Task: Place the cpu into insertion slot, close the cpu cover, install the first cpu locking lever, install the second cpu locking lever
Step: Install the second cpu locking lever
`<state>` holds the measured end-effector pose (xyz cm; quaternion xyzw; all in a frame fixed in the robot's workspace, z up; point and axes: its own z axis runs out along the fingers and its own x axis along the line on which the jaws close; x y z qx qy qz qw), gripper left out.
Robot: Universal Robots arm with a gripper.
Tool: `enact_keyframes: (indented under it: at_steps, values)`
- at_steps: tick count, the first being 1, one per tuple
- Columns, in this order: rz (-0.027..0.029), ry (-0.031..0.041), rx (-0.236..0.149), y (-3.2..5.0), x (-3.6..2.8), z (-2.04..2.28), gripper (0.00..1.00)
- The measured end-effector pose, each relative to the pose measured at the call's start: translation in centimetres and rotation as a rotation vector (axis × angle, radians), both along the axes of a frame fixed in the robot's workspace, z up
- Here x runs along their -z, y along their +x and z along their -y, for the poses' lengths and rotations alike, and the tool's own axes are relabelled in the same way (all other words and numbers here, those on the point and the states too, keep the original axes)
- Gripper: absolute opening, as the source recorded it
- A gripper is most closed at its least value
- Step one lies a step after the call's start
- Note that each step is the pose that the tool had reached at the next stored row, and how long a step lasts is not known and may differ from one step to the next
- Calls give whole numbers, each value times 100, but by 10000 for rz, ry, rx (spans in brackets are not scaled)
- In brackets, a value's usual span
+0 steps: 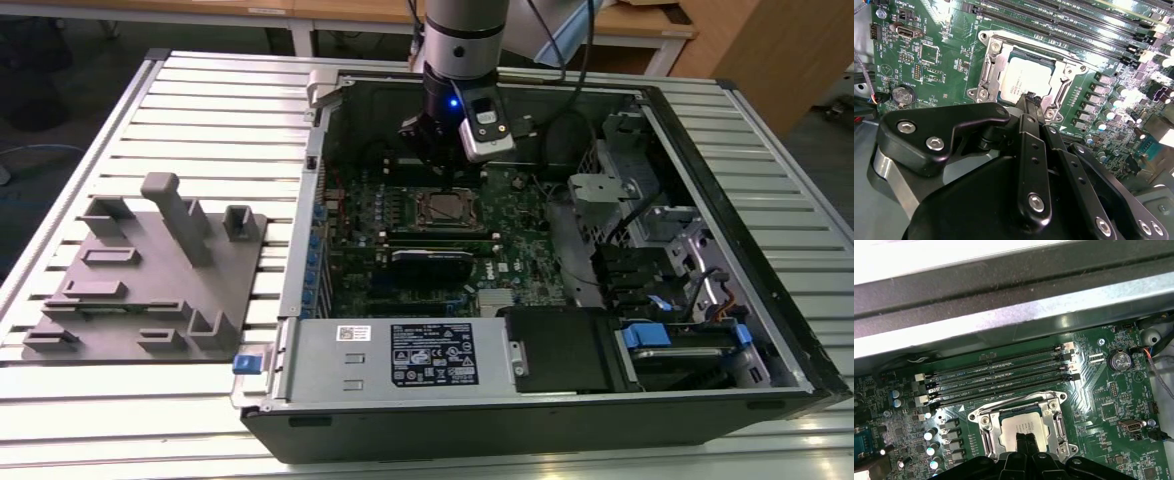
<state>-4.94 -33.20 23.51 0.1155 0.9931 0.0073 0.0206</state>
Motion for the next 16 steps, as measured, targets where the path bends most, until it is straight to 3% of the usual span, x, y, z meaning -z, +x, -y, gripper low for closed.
enact_keyframes:
  at_steps: [2, 4, 12, 16]
  values:
    - [-13, 0, -1, 1, 0, 0, 11]
    - [-96, -1, -2, 1, 1, 0, 11]
    - [-111, 1, -34, 0, 5, 0, 11]
    - [-110, 0, -372, -1, 15, 0, 11]
